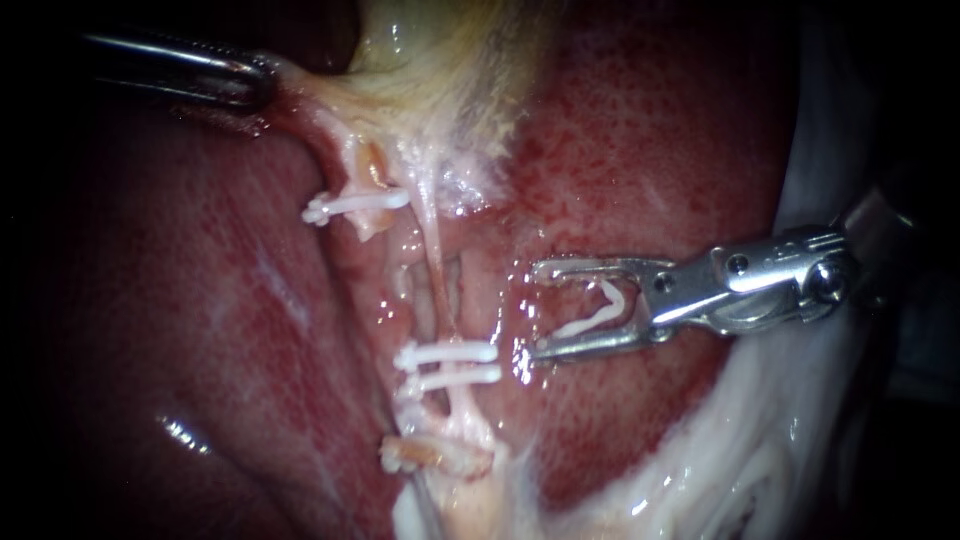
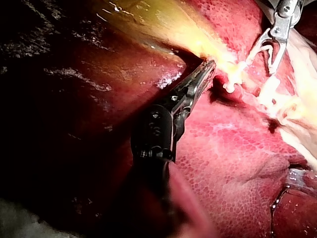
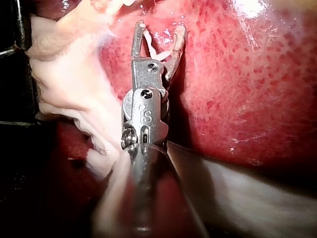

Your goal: Clipping third clip right tube

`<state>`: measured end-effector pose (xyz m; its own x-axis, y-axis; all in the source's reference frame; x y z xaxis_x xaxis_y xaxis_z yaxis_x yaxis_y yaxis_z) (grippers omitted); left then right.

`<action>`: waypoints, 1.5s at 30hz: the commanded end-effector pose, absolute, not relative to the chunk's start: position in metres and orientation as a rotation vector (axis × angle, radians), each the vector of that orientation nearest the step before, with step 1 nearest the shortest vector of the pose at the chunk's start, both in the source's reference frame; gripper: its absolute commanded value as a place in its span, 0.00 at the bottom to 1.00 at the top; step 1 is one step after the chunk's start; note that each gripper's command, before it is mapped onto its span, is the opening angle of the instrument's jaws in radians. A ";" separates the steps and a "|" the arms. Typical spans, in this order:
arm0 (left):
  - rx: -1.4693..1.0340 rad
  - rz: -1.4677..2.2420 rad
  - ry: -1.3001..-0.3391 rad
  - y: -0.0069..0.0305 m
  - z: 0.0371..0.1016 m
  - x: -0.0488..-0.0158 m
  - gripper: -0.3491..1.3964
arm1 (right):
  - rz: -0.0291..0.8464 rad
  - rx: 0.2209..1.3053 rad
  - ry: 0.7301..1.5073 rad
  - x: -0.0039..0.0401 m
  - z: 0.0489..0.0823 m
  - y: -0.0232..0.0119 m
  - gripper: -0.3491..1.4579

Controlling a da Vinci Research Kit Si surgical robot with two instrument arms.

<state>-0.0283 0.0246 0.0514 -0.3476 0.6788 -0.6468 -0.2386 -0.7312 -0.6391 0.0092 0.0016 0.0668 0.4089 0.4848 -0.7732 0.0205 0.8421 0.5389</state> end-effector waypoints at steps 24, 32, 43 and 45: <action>-1.312 2.107 -0.595 0.0246 0.0514 -0.0279 0.00 | 0.409 0.726 1.199 0.0154 0.0623 0.0041 0.47; -1.312 2.107 -0.596 0.0245 0.0514 -0.0278 0.00 | 0.419 0.760 1.189 0.0177 0.0646 0.0036 0.47; -1.312 2.107 -0.596 0.0246 0.0513 -0.0278 0.00 | 0.459 0.832 1.262 0.0198 0.0657 0.0035 0.47; -1.312 2.107 -0.596 0.0246 0.0513 -0.0278 0.00 | 0.481 0.873 1.294 0.0201 0.0654 0.0038 0.47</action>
